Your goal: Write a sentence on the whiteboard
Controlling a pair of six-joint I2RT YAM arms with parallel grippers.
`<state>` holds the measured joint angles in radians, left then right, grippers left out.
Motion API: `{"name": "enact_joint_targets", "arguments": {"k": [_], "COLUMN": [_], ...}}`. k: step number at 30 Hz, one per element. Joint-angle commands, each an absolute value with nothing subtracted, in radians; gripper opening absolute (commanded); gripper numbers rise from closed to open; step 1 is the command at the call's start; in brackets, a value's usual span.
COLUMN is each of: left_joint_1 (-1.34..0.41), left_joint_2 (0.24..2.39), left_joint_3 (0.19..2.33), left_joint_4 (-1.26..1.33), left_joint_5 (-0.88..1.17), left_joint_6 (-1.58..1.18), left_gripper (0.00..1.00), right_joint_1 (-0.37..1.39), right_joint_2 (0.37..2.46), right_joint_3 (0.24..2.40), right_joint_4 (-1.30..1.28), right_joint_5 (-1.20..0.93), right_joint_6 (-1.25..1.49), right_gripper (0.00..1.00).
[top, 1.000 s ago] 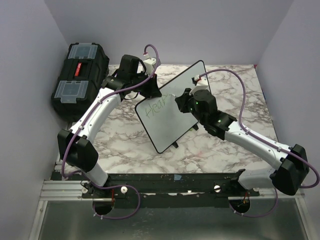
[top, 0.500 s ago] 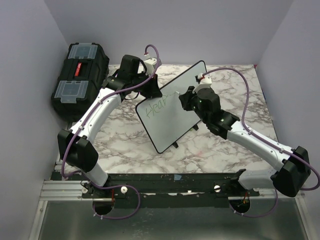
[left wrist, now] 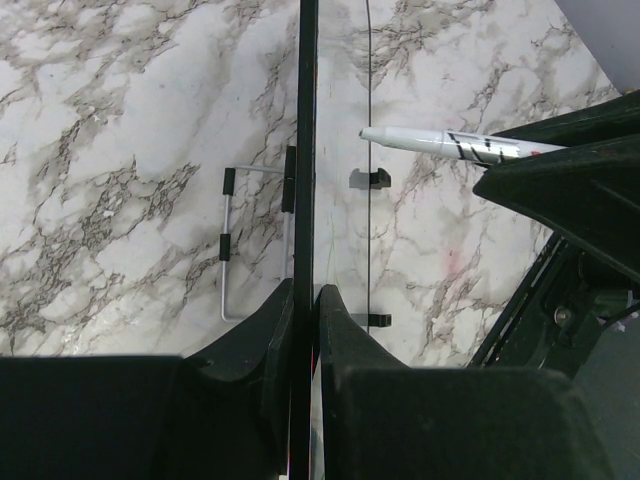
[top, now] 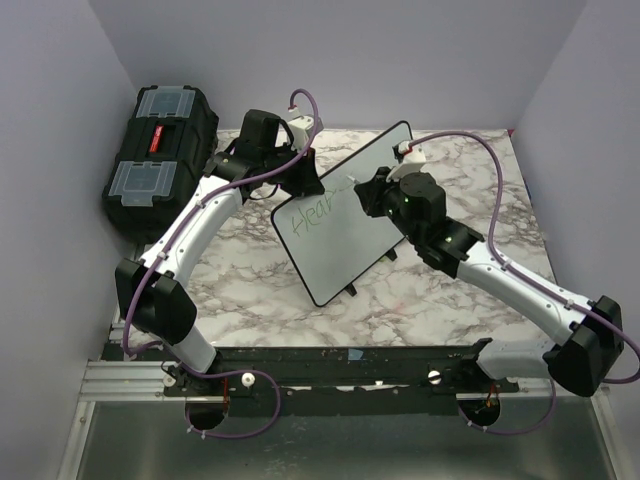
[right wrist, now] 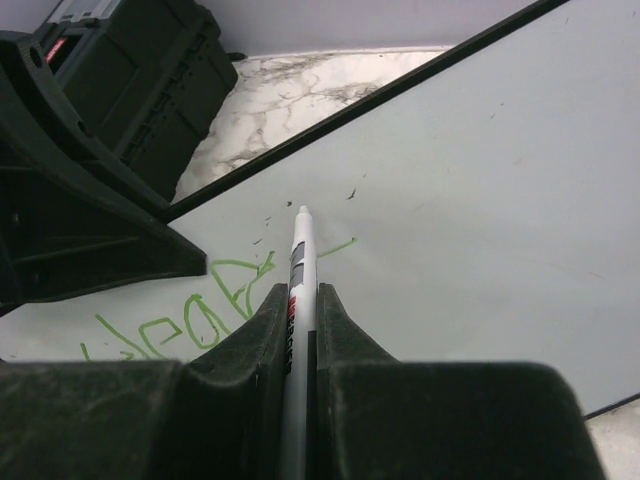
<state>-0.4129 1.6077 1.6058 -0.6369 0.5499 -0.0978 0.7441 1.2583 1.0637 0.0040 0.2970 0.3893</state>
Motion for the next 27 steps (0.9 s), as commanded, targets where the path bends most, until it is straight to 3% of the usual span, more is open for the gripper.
{"name": "enact_joint_targets", "arguments": {"k": [1, 27], "left_joint_1": [-0.411, -0.416], "left_joint_2": [1.566, 1.549], "left_joint_3": [1.606, 1.595], "left_joint_4": [-0.592, -0.583], "left_joint_5": [0.493, 0.494], "left_joint_6": [-0.034, -0.037], "left_gripper": [0.00, 0.00], "right_joint_1": [0.742, 0.742], "right_joint_2": [1.303, 1.318], "right_joint_3": [1.117, 1.032], "right_joint_4": [0.040, 0.002], "right_joint_5": [0.283, 0.236], "right_joint_6": [0.378, 0.437], "right_gripper": [0.01, 0.01]}}
